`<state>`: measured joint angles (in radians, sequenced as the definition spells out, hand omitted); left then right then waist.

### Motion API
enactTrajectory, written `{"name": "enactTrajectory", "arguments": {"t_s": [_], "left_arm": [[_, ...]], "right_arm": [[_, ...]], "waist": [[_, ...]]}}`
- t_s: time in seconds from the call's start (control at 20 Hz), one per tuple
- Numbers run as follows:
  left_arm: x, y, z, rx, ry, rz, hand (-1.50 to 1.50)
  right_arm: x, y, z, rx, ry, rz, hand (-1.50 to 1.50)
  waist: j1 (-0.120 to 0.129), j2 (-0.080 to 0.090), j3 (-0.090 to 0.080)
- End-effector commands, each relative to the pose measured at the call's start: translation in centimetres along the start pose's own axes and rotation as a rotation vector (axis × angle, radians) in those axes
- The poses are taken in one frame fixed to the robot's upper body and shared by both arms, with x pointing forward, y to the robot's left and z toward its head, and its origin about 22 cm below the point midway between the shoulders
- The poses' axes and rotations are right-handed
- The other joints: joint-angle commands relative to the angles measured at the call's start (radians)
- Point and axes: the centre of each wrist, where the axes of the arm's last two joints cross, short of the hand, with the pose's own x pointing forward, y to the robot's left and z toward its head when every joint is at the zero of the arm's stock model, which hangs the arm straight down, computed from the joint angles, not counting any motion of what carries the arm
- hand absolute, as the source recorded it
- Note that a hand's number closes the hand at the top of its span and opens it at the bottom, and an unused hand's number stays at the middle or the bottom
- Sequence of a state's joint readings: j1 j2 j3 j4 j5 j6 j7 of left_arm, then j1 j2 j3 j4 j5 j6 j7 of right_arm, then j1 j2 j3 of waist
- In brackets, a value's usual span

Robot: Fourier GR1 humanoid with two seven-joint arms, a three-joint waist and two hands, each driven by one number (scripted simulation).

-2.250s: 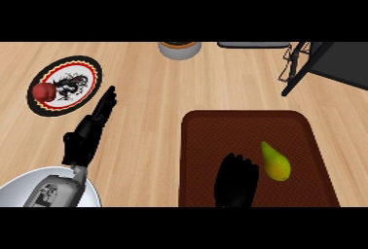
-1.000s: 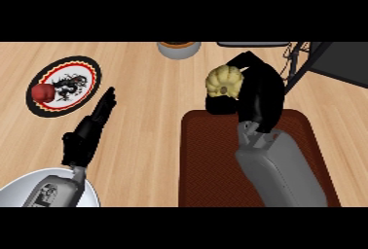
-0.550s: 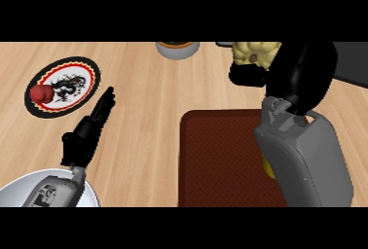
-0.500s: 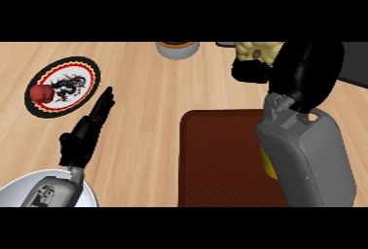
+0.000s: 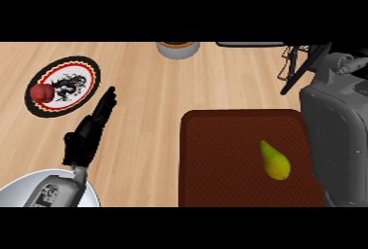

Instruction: Pick the squash from the tray and place it in the tiered shelf

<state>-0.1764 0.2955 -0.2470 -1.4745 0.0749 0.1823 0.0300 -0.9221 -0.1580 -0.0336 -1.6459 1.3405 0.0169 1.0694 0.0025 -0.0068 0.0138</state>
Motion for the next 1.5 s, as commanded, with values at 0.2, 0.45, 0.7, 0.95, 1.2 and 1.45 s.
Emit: {"name": "enactTrajectory", "arguments": {"t_s": [0.2,0.45,0.7,0.95,1.2,1.45], "left_arm": [[0.0,0.2,-0.2,0.002,0.008,0.004,0.00],[-1.2,-1.1,0.5,0.003,-0.014,0.031,0.00],[0.4,-1.0,-0.9,-0.003,-0.007,0.023,0.00],[-0.5,-1.8,-0.4,-0.008,-0.004,0.018,0.00],[0.0,0.6,-0.5,-0.015,0.006,0.019,0.00],[-1.0,-0.6,-0.8,-0.016,-0.012,0.010,0.00]], "right_arm": [[-0.2,-1.0,-5.5,-0.106,0.099,0.042,1.50],[0.1,-2.8,-6.4,-0.121,0.079,0.089,1.50],[-3.0,-2.0,-10.3,-0.140,0.029,0.159,1.50],[-3.2,-1.1,-11.4,-0.184,0.014,0.166,1.50],[-4.9,1.3,-12.5,-0.214,-0.046,0.295,1.50],[-6.6,3.2,-14.5,-0.213,-0.085,0.239,1.50]], "waist": [[0.004,0.009,-0.014],[0.000,0.006,-0.014],[-0.001,0.010,-0.014],[0.004,0.010,-0.014],[0.008,0.011,-0.014],[0.010,0.014,-0.014]]}}
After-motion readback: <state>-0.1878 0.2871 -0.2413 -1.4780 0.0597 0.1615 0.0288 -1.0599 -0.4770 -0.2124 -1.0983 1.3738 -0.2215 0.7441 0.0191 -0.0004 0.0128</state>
